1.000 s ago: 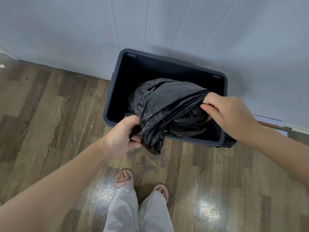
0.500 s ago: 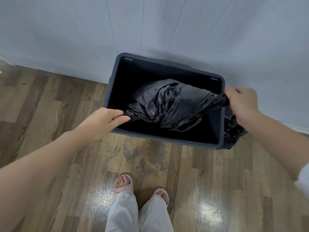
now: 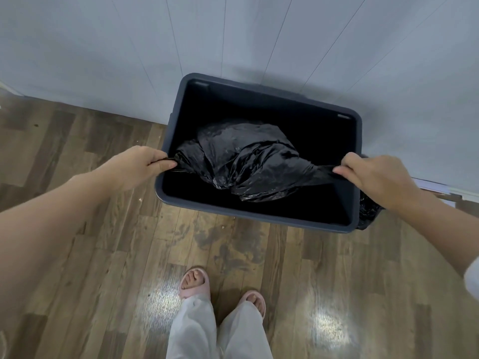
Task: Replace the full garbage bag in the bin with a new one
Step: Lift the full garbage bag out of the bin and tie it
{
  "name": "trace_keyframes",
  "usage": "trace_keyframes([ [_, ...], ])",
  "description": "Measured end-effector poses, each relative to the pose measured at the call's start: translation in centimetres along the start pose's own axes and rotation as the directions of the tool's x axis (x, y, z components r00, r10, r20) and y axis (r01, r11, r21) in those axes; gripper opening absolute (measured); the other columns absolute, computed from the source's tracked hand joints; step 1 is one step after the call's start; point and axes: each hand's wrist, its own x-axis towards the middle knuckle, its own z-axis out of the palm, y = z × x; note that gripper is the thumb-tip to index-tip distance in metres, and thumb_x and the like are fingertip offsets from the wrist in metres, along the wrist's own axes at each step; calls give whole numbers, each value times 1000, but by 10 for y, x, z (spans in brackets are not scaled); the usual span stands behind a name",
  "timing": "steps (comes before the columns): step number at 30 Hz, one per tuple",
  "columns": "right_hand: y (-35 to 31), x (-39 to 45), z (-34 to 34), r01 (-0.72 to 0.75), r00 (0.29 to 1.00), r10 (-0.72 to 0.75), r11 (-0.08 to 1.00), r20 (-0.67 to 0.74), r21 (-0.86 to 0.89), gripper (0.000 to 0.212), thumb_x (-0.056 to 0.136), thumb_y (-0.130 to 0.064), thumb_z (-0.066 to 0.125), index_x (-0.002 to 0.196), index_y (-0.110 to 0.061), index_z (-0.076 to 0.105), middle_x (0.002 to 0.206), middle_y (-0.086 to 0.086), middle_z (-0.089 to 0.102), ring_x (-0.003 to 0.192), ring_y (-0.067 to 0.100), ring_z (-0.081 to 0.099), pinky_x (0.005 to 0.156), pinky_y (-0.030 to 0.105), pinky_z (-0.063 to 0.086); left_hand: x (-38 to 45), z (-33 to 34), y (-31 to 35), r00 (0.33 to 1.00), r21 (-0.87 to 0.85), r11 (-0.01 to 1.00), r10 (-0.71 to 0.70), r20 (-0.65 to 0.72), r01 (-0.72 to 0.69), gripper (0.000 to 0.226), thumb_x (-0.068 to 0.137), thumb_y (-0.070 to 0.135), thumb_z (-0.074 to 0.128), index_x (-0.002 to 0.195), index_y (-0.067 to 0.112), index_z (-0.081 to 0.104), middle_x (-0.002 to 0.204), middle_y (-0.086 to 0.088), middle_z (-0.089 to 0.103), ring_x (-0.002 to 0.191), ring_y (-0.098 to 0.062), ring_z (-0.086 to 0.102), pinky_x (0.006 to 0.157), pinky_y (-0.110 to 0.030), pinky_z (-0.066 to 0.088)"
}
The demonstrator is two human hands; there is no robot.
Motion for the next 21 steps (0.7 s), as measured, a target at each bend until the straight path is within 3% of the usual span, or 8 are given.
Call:
trace_keyframes([
  [2, 5, -4, 3, 40, 997, -37, 997, 64, -58, 31, 85, -29, 57, 74, 0, 59, 31, 9, 46, 20, 25, 41, 33, 13, 23, 4, 0, -5, 1000, -39, 999, -9, 11, 10, 46, 91, 39, 46, 100, -4, 62, 100, -29, 67, 80, -29, 59, 75, -40, 45],
  [5, 7, -5, 10, 60, 988, -48, 995, 144, -81, 33, 84, -30, 53, 67, -3, 57, 34, 9, 49, 25, 28, 47, 32, 22, 33, 5, 1, -8, 1000, -38, 999, -22, 19, 23, 45, 90, 38, 49, 98, -5, 63, 82, -27, 64, 69, -22, 52, 67, -33, 40],
  [9, 10, -3, 15, -7, 993, 12, 999, 113, -51, 31, 84, -22, 60, 62, -8, 42, 36, 13, 47, 29, 25, 38, 37, 21, 27, -5, 1, -4, 999, 38, 998, -42, -10, 42, 42, 92, 33, 47, 97, -6, 63, 56, -7, 46, 49, -18, 38, 53, -28, 33],
  [12, 15, -11, 11, -32, 979, 44, 998, 199, -61, 38, 78, -15, 68, 62, -12, 33, 35, 4, 30, 30, 19, 25, 41, 11, 12, -9, 4, 0, 999, 87, 996, -33, -8, 34, 40, 93, 31, 46, 96, -6, 63, 54, -4, 45, 45, -16, 35, 46, -26, 30],
  [14, 13, -17, 11, -73, 965, 82, 996, 248, -45, 40, 75, -14, 71, 62, -11, 34, 37, 1, 24, 30, 18, 24, 41, 10, 13, -10, 6, 0, 999, 102, 994, -32, -3, 32, 39, 93, 31, 45, 91, -3, 63, 56, -4, 48, 46, -16, 38, 46, -27, 30],
  [16, 12, -21, 15, -92, 966, 100, 995, 240, -41, 34, 76, -15, 71, 62, -8, 40, 37, 1, 24, 30, 19, 26, 39, 13, 17, -12, 5, -1, 999, 100, 994, -44, -11, 45, 37, 93, 30, 46, 86, -3, 62, 55, -3, 46, 46, -16, 37, 46, -27, 28],
  [18, 11, -21, 13, -153, 962, 165, 986, 218, -68, 26, 86, -22, 59, 71, -5, 47, 42, 3, 31, 37, 27, 41, 39, 22, 24, -17, 2, 2, 998, 58, 997, -52, -40, 54, 35, 92, 28, 50, 79, -3, 61, 52, -2, 41, 45, -16, 34, 45, -25, 26],
  [21, 8, -18, -8, -337, 920, 320, 941, 224, 39, 27, 94, -31, 39, 77, -11, 38, 61, 9, 47, 66, 38, 59, 52, 34, 36, -25, -8, 14, 999, -3, 1000, -26, -44, 26, 30, 90, 24, 53, 72, 2, 60, 53, -2, 40, 45, -16, 32, 45, -25, 25],
])
